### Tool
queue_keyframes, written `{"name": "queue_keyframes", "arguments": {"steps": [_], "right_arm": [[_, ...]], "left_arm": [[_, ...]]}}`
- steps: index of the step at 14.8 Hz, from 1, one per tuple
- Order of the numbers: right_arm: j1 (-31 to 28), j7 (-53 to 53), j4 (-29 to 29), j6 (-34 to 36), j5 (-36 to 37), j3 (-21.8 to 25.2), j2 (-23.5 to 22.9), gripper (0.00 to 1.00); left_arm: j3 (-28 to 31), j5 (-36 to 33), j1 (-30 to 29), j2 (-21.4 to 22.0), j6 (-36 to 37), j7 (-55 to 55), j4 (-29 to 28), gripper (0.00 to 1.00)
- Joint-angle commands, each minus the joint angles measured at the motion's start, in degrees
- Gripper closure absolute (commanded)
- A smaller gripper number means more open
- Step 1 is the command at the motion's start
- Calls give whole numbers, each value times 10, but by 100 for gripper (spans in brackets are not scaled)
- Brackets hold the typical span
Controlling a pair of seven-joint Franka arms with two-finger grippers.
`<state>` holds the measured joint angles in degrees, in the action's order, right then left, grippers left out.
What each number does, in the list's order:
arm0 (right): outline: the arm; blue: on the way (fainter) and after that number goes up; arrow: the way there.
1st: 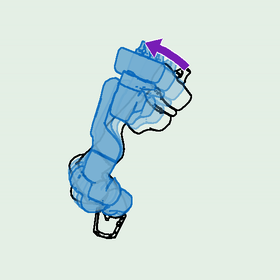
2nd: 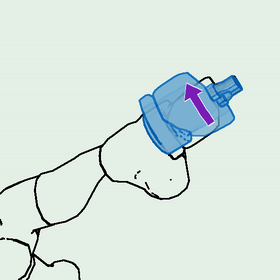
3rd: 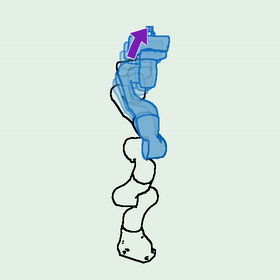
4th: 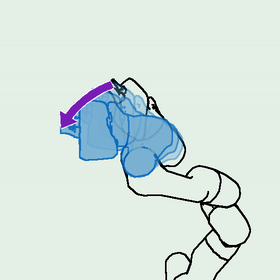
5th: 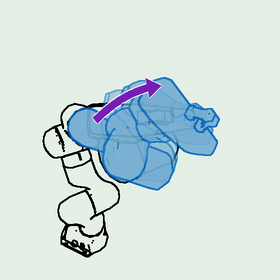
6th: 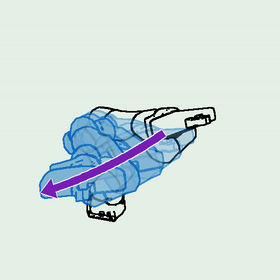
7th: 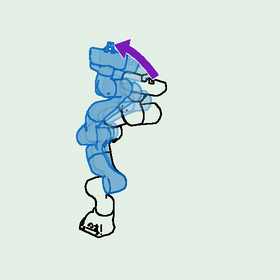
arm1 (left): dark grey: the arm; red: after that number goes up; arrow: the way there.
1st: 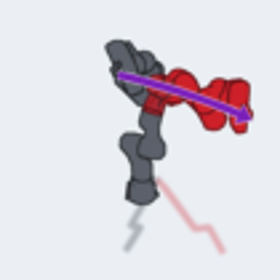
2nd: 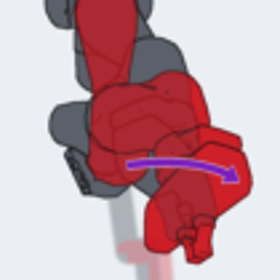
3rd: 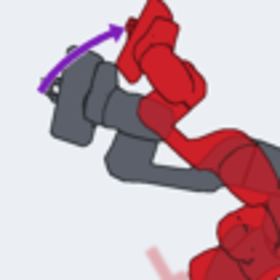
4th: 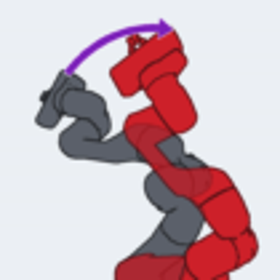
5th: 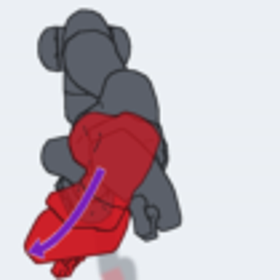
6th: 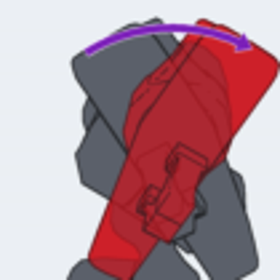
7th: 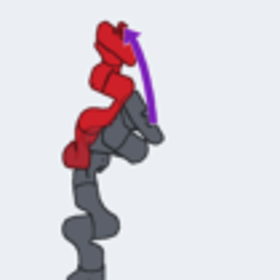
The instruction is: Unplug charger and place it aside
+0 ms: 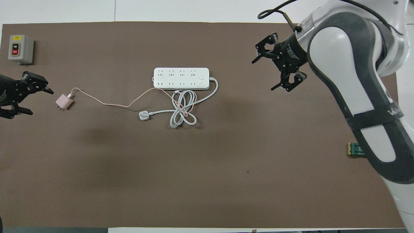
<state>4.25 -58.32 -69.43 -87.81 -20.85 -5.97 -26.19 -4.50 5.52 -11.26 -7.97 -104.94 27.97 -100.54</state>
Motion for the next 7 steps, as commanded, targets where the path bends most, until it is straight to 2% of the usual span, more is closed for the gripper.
{"name": "queue_keyframes", "arguments": {"steps": [1,4,7], "right_arm": [[-33,134,-65,24,43,-4,73,0],[-50,307,-90,59,111,-4,119,0],[-51,476,-128,57,194,-4,174,0]], "left_arm": [[5,-31,5,7,25,-71,29,0],[3,-52,15,7,47,-151,52,0],[3,-53,22,7,72,-170,81,0]]}}
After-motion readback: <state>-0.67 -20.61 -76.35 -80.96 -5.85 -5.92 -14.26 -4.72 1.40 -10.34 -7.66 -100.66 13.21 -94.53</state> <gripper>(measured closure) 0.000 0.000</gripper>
